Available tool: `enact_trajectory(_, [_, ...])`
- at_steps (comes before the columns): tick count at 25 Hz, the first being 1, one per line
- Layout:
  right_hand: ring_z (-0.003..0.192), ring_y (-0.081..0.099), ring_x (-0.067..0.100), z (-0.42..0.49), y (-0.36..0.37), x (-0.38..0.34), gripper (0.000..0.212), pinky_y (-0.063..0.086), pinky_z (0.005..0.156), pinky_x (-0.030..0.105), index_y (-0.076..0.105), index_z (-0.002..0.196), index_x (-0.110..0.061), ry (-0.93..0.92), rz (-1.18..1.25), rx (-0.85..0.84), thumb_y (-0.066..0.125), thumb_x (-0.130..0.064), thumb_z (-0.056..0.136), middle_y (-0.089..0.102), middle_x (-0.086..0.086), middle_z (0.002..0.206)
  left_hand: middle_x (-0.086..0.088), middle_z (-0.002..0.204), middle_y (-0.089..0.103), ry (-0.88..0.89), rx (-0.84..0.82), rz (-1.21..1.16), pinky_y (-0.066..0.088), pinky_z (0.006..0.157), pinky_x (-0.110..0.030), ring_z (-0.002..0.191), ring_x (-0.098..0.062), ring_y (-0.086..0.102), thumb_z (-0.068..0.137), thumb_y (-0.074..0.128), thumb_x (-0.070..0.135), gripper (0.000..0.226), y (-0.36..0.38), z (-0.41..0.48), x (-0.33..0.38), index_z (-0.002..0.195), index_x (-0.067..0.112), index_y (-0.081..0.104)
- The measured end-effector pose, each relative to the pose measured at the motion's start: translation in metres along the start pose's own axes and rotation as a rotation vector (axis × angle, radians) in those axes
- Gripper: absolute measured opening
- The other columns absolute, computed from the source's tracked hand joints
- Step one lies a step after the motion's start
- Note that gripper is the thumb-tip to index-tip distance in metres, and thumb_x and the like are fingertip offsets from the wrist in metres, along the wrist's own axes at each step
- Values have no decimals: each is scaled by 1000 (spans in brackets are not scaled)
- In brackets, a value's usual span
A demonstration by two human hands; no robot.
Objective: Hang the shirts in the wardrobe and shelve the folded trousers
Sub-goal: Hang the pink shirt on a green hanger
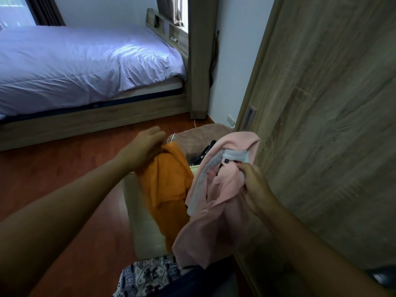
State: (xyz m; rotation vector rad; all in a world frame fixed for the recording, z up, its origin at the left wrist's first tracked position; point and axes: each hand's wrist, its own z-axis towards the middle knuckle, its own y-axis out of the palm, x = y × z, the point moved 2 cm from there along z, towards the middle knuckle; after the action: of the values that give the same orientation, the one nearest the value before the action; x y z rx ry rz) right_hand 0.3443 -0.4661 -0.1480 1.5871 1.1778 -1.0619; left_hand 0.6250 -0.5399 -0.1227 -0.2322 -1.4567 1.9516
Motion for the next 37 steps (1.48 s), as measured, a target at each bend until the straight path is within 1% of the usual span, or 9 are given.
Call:
enact_trajectory(3, [84, 68, 22, -17, -13, -42, 26, 56, 74, 34, 68, 104, -6, -54, 82, -79, 47, -11, 88, 72, 11, 91, -1, 90, 48, -146, 115, 27, 34, 68, -27, 82, -24, 54, 83, 63, 13, 7, -11, 23, -26, 88, 9, 59])
enact_trajectory(7, [92, 63, 27, -42, -30, -80, 29, 49, 87, 39, 66, 108, -1, -95, 84, -20, 50, -11, 87, 67, 18, 102, -11, 117, 53, -342, -138, -12, 41, 83, -28, 105, -27, 53, 87, 62, 16, 23, 34, 31, 0, 110, 14, 59])
enact_trajectory(12, [83, 68, 23, -83, -69, -113, 24, 56, 76, 34, 69, 101, -6, -187, 128, 61, 51, -13, 87, 72, 14, 93, -4, 113, 45, -126, 423, -492, 46, 82, -23, 103, -11, 47, 85, 51, 25, 19, 32, 9, 175, 103, 19, 49])
enact_trajectory(16, [76, 68, 18, -128, -112, -137, 24, 55, 68, 28, 68, 102, -6, -289, 151, 141, 50, -13, 88, 72, 9, 85, -5, 145, 18, 50, 216, -375, 29, 98, -15, 129, -6, 18, 86, 55, 38, 32, 56, -33, 282, 117, 38, 47])
enact_trajectory(20, [70, 66, 15, -187, -171, -157, 21, 53, 63, 24, 67, 97, -7, -422, 201, 248, 49, -11, 87, 70, 5, 78, 4, 131, 35, 9, 198, -364, 52, 91, -30, 106, 4, 33, 90, 55, 18, 38, 58, -14, 312, 124, 33, 48])
enact_trajectory(26, [76, 68, 15, -290, -286, -168, 23, 53, 64, 22, 65, 102, -3, -556, 213, 350, 48, -5, 87, 72, 5, 82, 10, 114, 43, 260, 278, -418, 40, 82, -10, 94, 1, 43, 79, 60, 20, 46, 3, 26, 441, 125, 18, 51])
enact_trajectory(28, [81, 69, 13, -328, -330, -166, 24, 53, 65, 21, 65, 106, -8, -586, 113, 403, 51, -5, 87, 74, 3, 88, 5, 111, 44, 401, 273, -470, 33, 80, 0, 92, 3, 42, 70, 57, 5, 56, -17, 37, 501, 125, 10, 52])
enact_trajectory(33, [73, 63, 2, -424, -439, -156, 21, 52, 62, 18, 59, 101, -21, -555, -528, 804, 67, -19, 82, 65, -10, 83, -3, 112, 49, 590, 278, -440, 44, 83, -30, 99, -16, 51, 66, 46, 12, 62, -44, 61, 625, 127, 18, 53])
enact_trajectory(37, [71, 63, 21, -498, -506, -197, 9, 54, 69, 35, 64, 89, -10, -730, -861, 1123, 65, -12, 80, 63, 8, 79, -2, 112, 49, 667, 324, -346, 41, 73, -23, 95, -13, 52, 73, 56, 0, 55, -55, 60, 694, 124, 19, 55])
